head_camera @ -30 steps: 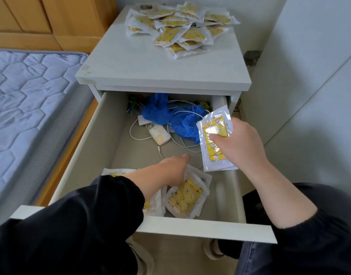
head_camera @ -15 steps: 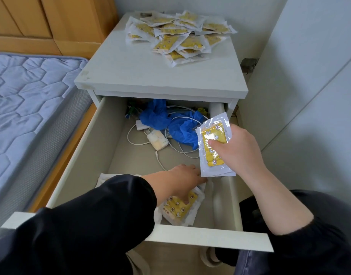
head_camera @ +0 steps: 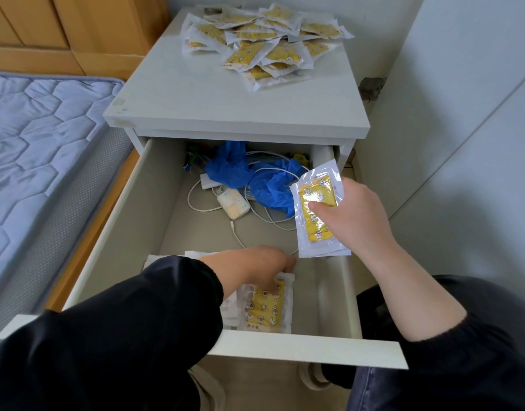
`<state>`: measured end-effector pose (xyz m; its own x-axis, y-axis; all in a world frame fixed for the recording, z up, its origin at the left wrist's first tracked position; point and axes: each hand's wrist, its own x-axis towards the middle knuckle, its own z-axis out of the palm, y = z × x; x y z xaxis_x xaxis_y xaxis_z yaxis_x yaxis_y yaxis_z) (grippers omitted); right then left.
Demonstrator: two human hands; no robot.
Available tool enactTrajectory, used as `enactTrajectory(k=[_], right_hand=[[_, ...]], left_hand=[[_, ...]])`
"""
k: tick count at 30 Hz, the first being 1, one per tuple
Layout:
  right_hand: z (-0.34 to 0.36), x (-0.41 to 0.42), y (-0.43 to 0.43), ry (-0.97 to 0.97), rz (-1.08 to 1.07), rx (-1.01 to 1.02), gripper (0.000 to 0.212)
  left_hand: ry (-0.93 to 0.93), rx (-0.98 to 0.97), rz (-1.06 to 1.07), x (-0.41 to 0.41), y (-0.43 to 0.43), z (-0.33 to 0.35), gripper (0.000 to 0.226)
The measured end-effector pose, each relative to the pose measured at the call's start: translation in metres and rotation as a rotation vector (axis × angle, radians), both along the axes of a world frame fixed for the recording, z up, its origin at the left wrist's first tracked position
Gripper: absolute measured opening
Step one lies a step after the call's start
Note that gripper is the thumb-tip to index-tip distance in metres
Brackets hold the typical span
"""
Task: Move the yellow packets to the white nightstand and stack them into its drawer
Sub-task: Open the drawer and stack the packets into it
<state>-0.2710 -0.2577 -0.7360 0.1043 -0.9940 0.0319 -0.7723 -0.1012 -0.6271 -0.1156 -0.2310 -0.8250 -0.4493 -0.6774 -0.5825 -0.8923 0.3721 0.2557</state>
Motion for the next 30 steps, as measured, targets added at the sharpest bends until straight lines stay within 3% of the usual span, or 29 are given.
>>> enactTrajectory(k=[8,20,25,30], right_hand=[[-0.001,0.0,-0.001,-0.006,-0.002,0.004,0.023],[-0.003,-0.001,-0.002,-0.072,-0.002,0.014,0.026],[0.0,-0.005,-0.005,-0.208,-0.022,0.066,0.019],[0.008,-0.008,-0.005,-0.423,-0.017,0.134,0.014]], left_hand=[[-0.018,-0.129,-0.273,0.007,0.005,0.003,0.075],[-0.078,-0.122,-0.324,0.016,0.011,0.005,0.063],[0.142,-0.045,-0.054,0.02,0.003,0.016,0.06],[0.727,0.164,0.579,0.037,-0.009,0.053,0.048]])
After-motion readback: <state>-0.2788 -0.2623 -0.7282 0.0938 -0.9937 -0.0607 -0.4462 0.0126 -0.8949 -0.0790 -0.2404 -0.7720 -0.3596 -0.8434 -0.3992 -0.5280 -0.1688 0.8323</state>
